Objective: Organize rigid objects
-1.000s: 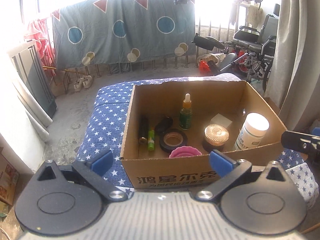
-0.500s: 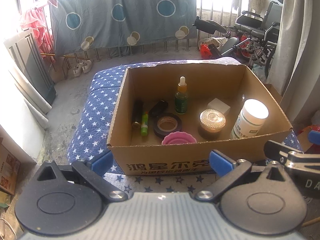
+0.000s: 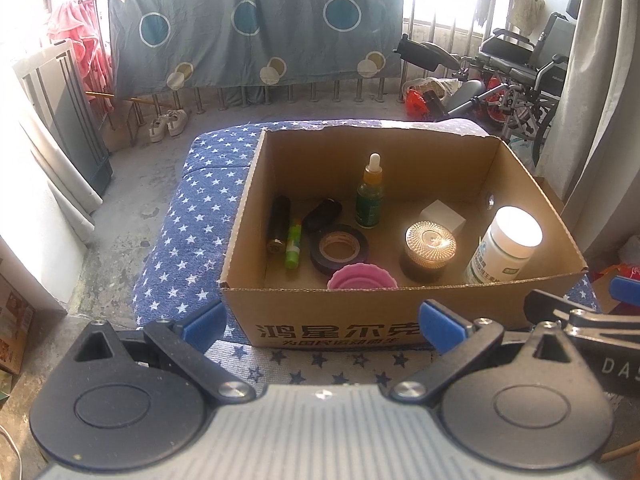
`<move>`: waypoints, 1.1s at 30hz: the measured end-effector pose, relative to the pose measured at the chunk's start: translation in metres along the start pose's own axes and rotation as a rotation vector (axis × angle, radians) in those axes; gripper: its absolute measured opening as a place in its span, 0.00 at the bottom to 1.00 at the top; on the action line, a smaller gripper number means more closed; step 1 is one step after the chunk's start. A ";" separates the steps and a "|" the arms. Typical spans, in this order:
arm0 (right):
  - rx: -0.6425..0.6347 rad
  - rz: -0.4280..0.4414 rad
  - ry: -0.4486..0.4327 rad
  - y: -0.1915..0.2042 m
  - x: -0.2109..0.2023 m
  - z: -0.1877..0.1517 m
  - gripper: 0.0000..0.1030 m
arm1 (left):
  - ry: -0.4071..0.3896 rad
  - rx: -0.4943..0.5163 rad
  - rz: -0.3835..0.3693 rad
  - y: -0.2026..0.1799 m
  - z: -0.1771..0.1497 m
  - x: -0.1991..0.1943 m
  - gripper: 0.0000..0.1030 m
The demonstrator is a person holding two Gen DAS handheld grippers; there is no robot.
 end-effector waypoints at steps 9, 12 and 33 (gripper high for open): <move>-0.013 -0.012 -0.002 0.002 -0.002 0.001 0.99 | 0.000 0.008 0.011 0.000 0.001 0.000 0.99; -0.014 -0.012 0.004 0.002 -0.001 0.001 0.99 | 0.003 0.007 0.012 0.000 0.001 0.001 0.99; -0.016 -0.021 0.026 0.001 0.004 0.001 0.99 | 0.031 -0.002 -0.005 -0.002 0.000 0.007 0.97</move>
Point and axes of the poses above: each gripper's, at about its wrist camera, not at the fingertips, and x roughly the way its jaws point, y to its left, z to its top, the point moved 5 cm from there along x, roughly the way its jaws point, and after that the axes turned 13 degrees about -z, right-handed, at the moved point
